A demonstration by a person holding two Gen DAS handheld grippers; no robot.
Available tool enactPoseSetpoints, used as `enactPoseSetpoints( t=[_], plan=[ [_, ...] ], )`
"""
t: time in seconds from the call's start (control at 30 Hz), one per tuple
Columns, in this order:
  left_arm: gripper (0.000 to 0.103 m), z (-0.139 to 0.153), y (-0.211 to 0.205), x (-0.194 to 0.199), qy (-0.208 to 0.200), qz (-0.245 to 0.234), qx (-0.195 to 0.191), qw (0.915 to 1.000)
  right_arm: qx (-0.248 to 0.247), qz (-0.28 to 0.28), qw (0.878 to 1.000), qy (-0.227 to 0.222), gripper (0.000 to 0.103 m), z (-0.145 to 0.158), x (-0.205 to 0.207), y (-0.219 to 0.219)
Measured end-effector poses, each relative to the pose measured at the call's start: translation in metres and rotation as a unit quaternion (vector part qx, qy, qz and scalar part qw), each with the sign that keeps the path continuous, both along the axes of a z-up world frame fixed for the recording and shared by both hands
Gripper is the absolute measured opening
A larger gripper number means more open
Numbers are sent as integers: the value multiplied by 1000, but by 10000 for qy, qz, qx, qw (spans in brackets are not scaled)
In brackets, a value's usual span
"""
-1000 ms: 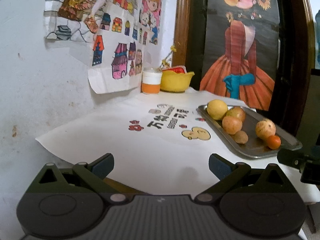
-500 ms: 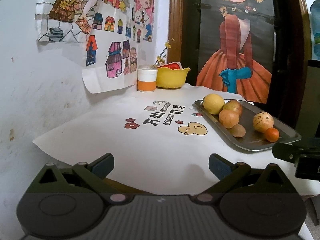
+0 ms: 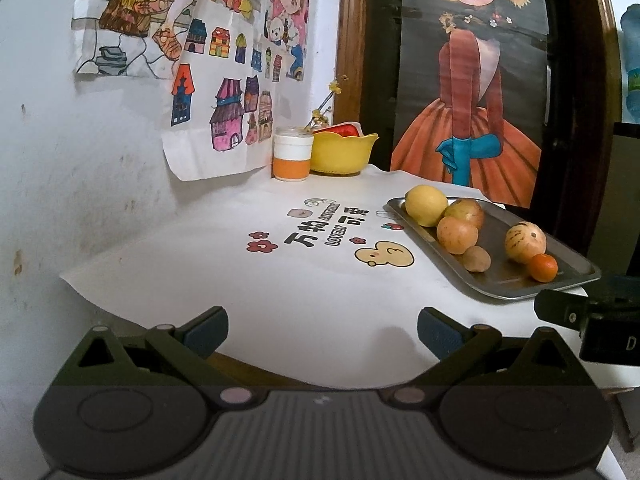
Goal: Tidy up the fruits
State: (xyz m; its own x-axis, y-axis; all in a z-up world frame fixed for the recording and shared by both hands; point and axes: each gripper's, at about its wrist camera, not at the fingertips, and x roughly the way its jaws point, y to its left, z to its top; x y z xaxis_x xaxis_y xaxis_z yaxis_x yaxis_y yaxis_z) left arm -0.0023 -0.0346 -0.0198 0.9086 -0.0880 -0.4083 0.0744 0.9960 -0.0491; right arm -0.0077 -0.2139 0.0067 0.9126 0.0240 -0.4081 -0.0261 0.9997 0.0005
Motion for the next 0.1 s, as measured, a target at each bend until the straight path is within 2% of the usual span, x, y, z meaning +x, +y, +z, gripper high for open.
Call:
enactPoseSetpoints(
  t=[0.1],
  plan=[
    [103,-1,1,1,8,7,-22,10000,-26,31,10000,18,102,0,1,2]
  ],
)
